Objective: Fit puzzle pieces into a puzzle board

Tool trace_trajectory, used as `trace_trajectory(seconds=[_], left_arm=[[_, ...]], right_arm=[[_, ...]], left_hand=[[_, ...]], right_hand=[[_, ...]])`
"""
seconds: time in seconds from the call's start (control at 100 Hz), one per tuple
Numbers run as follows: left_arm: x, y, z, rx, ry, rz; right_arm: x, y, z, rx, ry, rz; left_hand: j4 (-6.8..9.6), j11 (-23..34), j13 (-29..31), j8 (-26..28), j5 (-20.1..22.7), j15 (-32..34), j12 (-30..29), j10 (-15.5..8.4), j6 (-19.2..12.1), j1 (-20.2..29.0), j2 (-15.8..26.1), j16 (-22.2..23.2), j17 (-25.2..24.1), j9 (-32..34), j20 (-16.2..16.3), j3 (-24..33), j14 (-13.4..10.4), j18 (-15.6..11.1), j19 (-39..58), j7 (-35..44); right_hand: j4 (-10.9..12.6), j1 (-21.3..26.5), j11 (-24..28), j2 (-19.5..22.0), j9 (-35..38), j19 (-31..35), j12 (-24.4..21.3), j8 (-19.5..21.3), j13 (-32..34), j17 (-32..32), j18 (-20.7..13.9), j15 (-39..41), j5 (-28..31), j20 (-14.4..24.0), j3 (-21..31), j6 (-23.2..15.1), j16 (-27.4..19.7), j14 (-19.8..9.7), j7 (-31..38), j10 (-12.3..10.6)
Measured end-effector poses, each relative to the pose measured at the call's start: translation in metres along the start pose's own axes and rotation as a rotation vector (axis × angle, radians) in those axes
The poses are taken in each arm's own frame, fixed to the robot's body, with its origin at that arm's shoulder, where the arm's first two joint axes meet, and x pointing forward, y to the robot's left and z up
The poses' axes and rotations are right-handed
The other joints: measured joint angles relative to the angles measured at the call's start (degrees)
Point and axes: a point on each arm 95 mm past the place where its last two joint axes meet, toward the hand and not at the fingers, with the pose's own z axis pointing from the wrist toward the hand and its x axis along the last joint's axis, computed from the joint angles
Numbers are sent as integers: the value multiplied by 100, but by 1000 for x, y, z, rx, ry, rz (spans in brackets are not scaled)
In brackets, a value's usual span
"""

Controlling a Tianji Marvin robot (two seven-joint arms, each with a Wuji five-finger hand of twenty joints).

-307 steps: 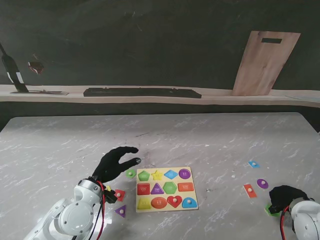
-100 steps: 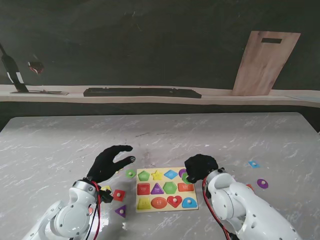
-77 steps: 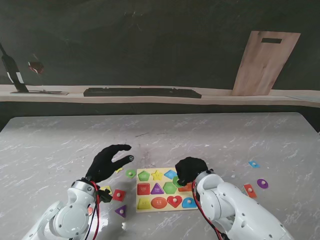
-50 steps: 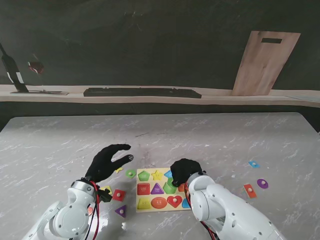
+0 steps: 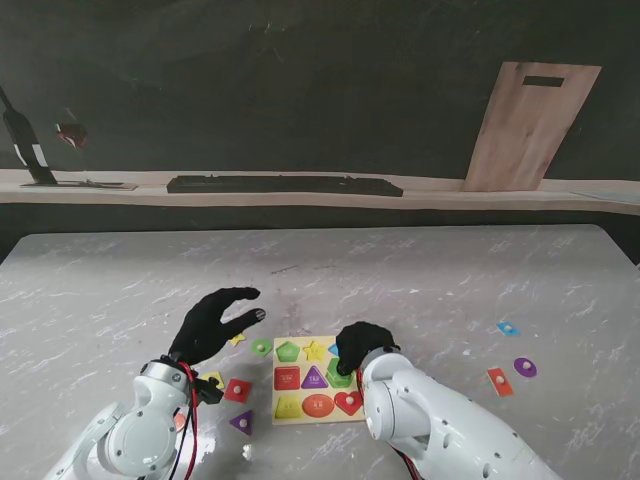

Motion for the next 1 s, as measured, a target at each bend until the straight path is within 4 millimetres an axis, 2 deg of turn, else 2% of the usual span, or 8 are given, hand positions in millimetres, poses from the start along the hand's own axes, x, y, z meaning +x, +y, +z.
trace_trajectory(seconds=[0.4, 0.43, 0.5, 0.95, 1.0], left_arm=[[0, 0, 0, -1, 1, 0], [0, 0, 0, -1, 1, 0], [0, 0, 0, -1, 1, 0], [0, 0, 0, -1, 2, 0], [0, 0, 0, -1, 2, 0]], right_arm=[[3, -5, 3, 27, -12, -7], [4, -5, 3, 31, -11, -11], [5, -6, 3, 37, -10, -15], [7, -6, 4, 38, -3, -53], [7, -6, 4, 36, 2, -59]], left_hand=[[0, 0, 0, 0, 0, 0, 0, 0, 0, 0, 0, 0, 0, 0, 0, 0, 0, 0, 0, 0], [0, 0, 0, 0, 0, 0, 0, 0, 0, 0, 0, 0, 0, 0, 0, 0, 0, 0, 0, 0], [0, 0, 0, 0, 109, 0, 0, 0, 1, 0, 1, 0, 0, 0, 0, 0, 0, 0, 0, -7], [0, 0, 0, 0, 109, 0, 0, 0, 1, 0, 1, 0, 0, 0, 0, 0, 1, 0, 0, -7], [0, 0, 0, 0, 109, 0, 0, 0, 1, 0, 1, 0, 0, 0, 0, 0, 1, 0, 0, -7]], right_hand=[[25, -11, 32, -4, 56, 79, 72, 228, 105, 75, 2, 129, 138, 62, 6, 24, 5, 6, 91, 9], [64, -11, 72, -4, 56, 82, 80, 137, 105, 76, 2, 130, 138, 62, 6, 25, 5, 6, 91, 10], [142, -60, 77, -4, 56, 87, 91, 229, 105, 76, 2, 134, 138, 63, 48, 40, 5, 7, 115, 10], [209, -66, 78, -4, 56, 128, 121, 241, 106, 26, 3, 137, 138, 117, 80, 45, 6, 8, 205, 11], [316, -125, 78, -5, 56, 128, 121, 278, 106, 19, 3, 137, 138, 117, 82, 43, 6, 8, 247, 12]])
